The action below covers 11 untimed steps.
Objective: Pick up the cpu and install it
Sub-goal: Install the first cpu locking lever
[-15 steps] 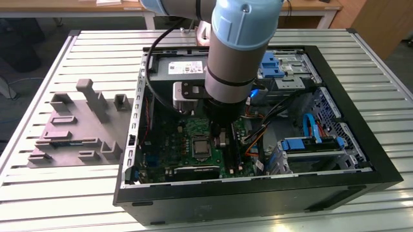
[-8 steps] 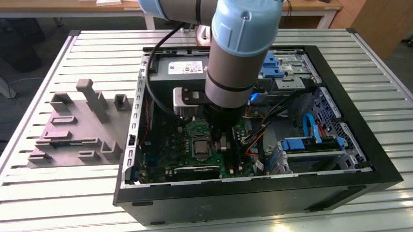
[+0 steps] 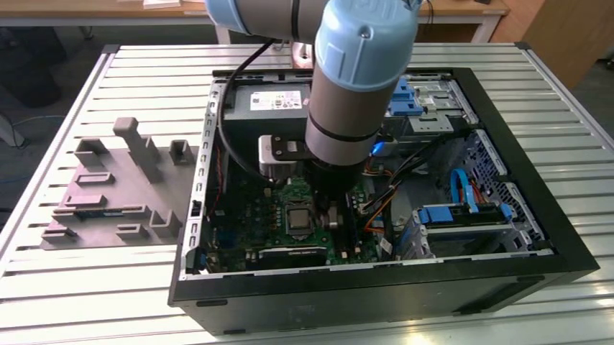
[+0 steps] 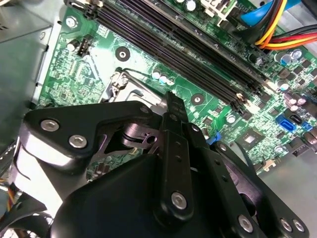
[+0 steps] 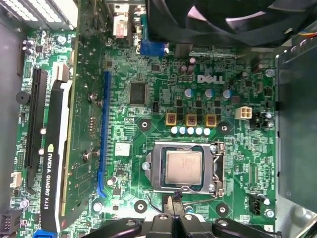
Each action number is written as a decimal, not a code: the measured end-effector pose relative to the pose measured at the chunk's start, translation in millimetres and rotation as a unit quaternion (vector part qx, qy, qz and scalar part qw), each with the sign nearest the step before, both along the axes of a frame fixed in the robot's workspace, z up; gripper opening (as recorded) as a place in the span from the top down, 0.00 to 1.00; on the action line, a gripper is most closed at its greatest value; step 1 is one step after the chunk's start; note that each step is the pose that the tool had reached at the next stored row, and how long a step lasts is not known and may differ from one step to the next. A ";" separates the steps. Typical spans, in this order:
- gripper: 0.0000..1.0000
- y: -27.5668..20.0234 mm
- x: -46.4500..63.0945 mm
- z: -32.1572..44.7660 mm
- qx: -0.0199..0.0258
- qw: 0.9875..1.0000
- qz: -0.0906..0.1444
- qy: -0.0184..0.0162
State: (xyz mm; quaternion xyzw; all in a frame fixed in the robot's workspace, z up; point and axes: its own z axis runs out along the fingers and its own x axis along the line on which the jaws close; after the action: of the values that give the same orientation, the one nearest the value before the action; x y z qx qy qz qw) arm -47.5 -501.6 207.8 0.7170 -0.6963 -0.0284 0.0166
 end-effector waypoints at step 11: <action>0.89 -6.8 -0.2 -9.3 0.000 1.000 0.009 -0.005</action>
State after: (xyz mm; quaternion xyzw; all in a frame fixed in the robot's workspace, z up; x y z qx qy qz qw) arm -47.7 -508.4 198.5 0.7235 -0.6898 -0.0246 0.0130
